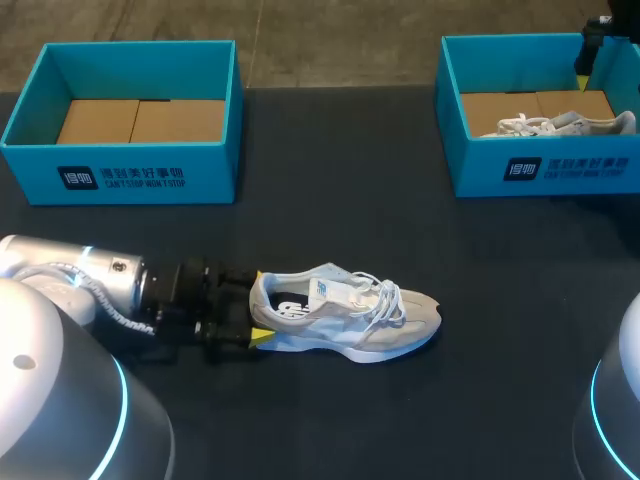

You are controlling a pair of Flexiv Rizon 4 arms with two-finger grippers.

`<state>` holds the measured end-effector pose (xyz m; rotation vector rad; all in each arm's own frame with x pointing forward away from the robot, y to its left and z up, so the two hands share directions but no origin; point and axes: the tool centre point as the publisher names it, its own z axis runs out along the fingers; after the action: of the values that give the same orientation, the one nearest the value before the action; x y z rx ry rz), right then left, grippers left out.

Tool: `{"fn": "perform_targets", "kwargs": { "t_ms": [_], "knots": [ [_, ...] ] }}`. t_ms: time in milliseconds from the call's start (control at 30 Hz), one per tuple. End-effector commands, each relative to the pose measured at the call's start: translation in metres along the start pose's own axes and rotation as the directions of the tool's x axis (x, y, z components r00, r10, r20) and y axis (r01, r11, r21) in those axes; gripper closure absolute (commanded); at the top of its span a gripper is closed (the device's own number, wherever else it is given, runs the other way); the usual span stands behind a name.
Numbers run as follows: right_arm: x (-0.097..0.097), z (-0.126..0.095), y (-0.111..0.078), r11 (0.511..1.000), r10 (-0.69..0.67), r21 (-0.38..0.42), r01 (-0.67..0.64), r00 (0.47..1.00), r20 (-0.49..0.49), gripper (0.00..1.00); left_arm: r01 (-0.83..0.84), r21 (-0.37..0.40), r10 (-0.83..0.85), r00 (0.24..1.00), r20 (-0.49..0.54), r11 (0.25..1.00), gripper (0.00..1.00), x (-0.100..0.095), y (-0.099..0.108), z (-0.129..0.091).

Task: Take the shoe out of the shoebox, open the shoe tongue, remove and reinsert the insole, then place the shoe into the shoebox

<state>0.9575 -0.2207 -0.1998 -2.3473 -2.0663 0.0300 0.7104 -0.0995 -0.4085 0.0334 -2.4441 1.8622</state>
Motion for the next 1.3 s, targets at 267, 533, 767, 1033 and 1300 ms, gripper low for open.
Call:
{"fn": "perform_targets", "kwargs": {
  "t_ms": [267, 533, 767, 1033, 1300],
  "knots": [
    [0.000, 0.000, -0.001, 1.000, 0.002, -0.003, -0.002, 1.000, 0.000, 0.00, 0.010, 0.022, -0.009, 0.999, -0.032, 1.000, 0.00, -0.006, 0.004, 0.013],
    [0.000, 0.000, -0.001, 1.000, 0.002, -0.003, -0.002, 1.000, 0.000, 0.00, 0.006, 0.034, -0.004, 0.998, -0.059, 0.999, 0.00, -0.004, 0.002, 0.021],
    [0.000, 0.000, -0.001, 1.000, 0.002, -0.003, -0.002, 1.000, 0.000, 0.00, 0.002, 0.043, 0.001, 0.997, -0.078, 0.999, 0.00, 0.000, 0.000, 0.029],
    [0.000, 0.000, -0.001, 1.000, 0.002, -0.003, -0.002, 1.000, 0.000, 0.00, -0.003, 0.038, 0.006, 0.996, -0.086, 0.999, 0.00, 0.003, -0.004, 0.037],
    [0.000, 0.000, -0.001, 1.000, 0.002, -0.003, -0.002, 1.000, 0.000, 0.00, -0.004, 0.026, 0.006, 0.996, -0.085, 1.000, 1.00, 0.002, -0.003, 0.041]
  ]
}}
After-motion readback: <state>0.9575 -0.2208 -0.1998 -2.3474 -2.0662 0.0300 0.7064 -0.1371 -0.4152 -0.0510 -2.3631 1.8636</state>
